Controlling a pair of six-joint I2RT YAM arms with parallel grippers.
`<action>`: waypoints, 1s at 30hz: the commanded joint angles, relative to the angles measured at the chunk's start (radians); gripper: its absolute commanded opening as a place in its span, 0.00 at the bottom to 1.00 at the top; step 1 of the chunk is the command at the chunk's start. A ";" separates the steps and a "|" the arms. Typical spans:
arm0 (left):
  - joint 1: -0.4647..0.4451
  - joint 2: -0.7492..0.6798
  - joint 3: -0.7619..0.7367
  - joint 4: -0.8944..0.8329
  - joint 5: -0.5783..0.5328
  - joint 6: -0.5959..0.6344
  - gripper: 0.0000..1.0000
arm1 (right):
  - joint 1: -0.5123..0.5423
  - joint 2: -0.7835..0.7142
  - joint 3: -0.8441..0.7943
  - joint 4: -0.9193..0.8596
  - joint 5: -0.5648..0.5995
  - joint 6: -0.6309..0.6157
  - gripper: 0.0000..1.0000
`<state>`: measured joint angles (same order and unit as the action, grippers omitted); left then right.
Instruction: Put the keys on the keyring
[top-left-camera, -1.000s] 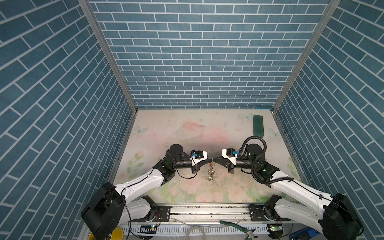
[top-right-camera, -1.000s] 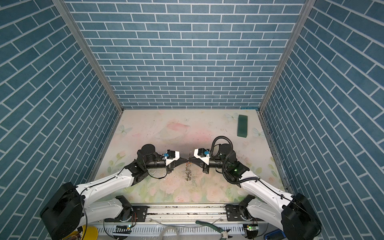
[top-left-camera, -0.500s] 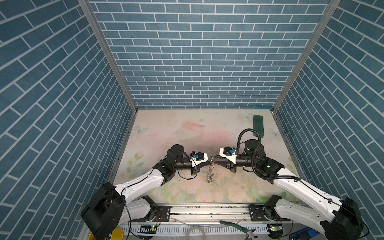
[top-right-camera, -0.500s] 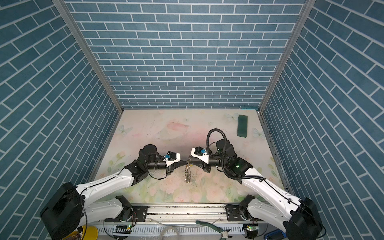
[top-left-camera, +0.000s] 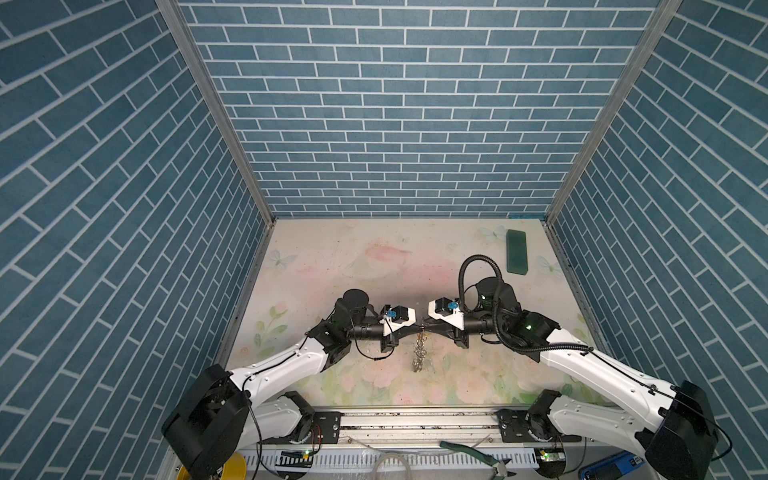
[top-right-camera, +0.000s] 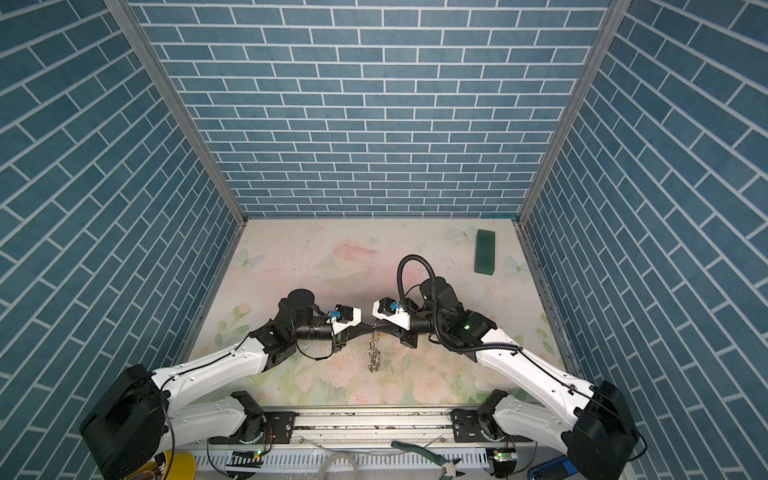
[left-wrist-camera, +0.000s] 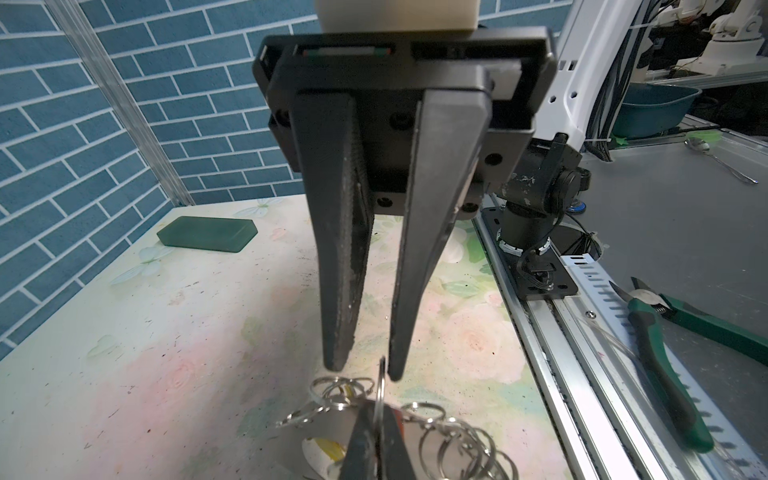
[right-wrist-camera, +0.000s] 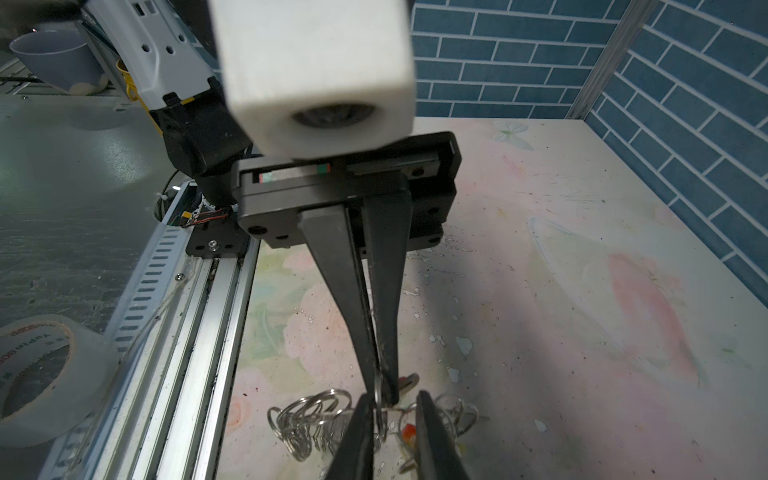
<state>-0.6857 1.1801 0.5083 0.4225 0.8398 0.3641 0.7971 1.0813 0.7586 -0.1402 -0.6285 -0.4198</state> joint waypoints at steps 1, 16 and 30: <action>0.000 -0.003 0.031 0.017 0.031 0.007 0.00 | 0.011 0.015 0.050 -0.034 0.002 -0.047 0.16; 0.001 -0.011 0.011 0.057 0.020 -0.003 0.00 | 0.019 -0.003 0.037 0.009 0.012 -0.030 0.00; 0.034 -0.019 -0.043 0.252 0.041 -0.118 0.13 | -0.081 -0.053 -0.228 0.651 -0.184 0.294 0.00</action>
<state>-0.6594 1.1675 0.4828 0.6174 0.8566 0.2790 0.7166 1.0218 0.5541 0.2817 -0.7403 -0.2256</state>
